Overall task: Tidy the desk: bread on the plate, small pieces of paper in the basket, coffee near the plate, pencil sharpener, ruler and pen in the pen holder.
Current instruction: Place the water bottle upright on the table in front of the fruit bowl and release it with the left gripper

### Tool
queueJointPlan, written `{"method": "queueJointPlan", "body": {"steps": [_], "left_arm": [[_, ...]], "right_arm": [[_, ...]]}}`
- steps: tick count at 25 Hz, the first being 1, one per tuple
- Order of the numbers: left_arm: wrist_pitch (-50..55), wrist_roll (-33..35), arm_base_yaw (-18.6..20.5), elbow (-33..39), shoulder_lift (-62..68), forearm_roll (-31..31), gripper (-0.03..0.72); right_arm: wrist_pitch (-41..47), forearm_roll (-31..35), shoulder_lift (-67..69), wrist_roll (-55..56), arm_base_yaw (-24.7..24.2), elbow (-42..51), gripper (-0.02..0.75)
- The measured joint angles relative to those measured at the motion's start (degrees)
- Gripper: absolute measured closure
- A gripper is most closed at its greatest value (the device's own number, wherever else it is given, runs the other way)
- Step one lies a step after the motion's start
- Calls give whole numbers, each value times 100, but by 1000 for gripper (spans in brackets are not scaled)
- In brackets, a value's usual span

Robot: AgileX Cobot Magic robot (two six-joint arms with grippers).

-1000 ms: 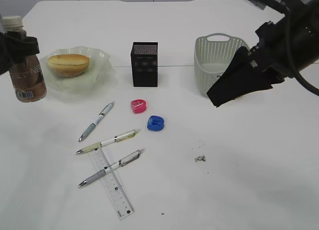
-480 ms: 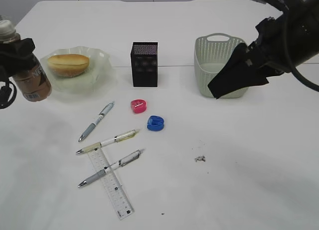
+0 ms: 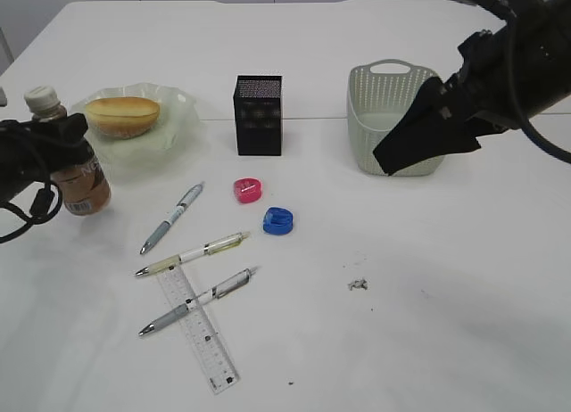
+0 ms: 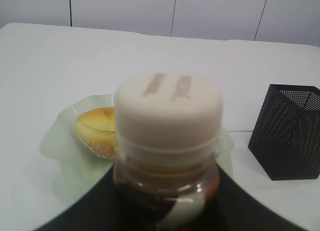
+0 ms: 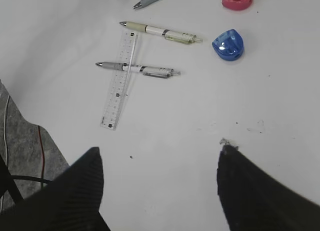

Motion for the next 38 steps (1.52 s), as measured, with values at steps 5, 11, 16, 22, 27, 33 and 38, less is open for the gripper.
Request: {"method": "queueJointPlan", "body": {"steps": [5,11,16,22,27,33,38], "left_arm": [[0,3,0,-327,315,-3,452],[0,13,0,-628,614,-14,452],[0,108,0,-685,694,-3,452],[137,149,0,-685,708,117,452],[170,191,4,-685,708,174,452],[170,230,13,-685,708,558,428],[228,230,13,-685,708,604,377]], "right_arm": [[-57,0,0,0,0,0,218],[-181,0,0,-35,0,0,218],[-264,0,0,-61,0,0,218],[-285,0,0,-84,0,0,218],[-297,0,0,-110,0,0,218],[-297,0,0,-124,0,0,218],[-297,0,0,-128,0,0,218]]}}
